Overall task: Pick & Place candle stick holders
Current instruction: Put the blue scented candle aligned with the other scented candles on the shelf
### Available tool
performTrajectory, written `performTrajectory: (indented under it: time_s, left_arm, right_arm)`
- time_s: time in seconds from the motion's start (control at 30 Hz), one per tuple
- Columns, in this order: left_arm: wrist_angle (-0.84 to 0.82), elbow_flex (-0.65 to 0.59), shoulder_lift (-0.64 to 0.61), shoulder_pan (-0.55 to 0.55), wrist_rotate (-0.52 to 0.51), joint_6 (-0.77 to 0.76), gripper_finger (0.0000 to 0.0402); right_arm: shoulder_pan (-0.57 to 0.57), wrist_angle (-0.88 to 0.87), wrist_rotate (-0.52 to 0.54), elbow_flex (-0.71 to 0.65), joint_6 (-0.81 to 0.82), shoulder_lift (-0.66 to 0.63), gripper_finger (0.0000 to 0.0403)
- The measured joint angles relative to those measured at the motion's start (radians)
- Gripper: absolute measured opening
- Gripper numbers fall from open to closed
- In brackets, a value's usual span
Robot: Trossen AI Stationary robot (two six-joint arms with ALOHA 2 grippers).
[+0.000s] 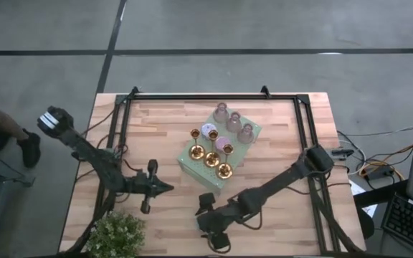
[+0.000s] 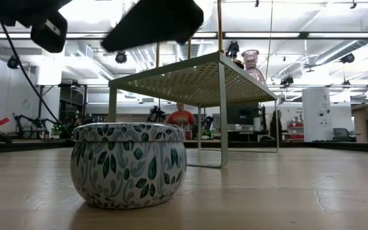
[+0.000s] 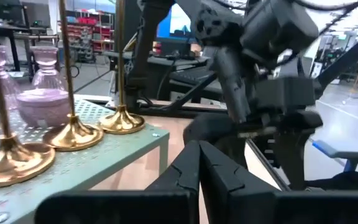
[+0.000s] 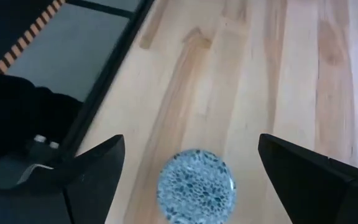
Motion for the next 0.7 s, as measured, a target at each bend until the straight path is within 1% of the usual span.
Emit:
performTrajectory:
  time_s: [0.1, 0.23, 0.37, 0.43, 0.63, 0.7]
  left_arm:
    - [0.005, -0.041, -0.047, 0.001, 0.000, -0.004, 0.0009]
    - [0.020, -0.081, -0.079, 0.000, 0.001, -0.022, 0.0009]
    - [0.030, -0.095, -0.086, 0.000, 0.000, -0.030, 0.0009]
    - [0.031, -0.095, -0.087, 0.000, 0.008, -0.008, 0.0009]
    - [0.077, -0.119, -0.113, 0.000, 0.156, 0.070, 0.0009]
    - [0.126, -0.150, -0.117, 0.001, 0.181, 0.073, 0.0009]
  right_arm:
    - [-0.005, -0.003, -0.002, 0.019, -0.005, 0.026, 0.0364]
    - [-0.016, -0.012, -0.011, 0.027, -0.002, 0.046, 0.0364]
    - [-0.029, -0.021, -0.040, 0.019, 0.015, 0.063, 0.0364]
    - [-0.033, -0.027, -0.043, 0.018, 0.025, 0.069, 0.0364]
    - [-0.033, -0.033, -0.052, 0.015, 0.030, 0.103, 0.0364]
    - [-0.034, -0.034, -0.052, 0.015, 0.032, 0.113, 0.0364]
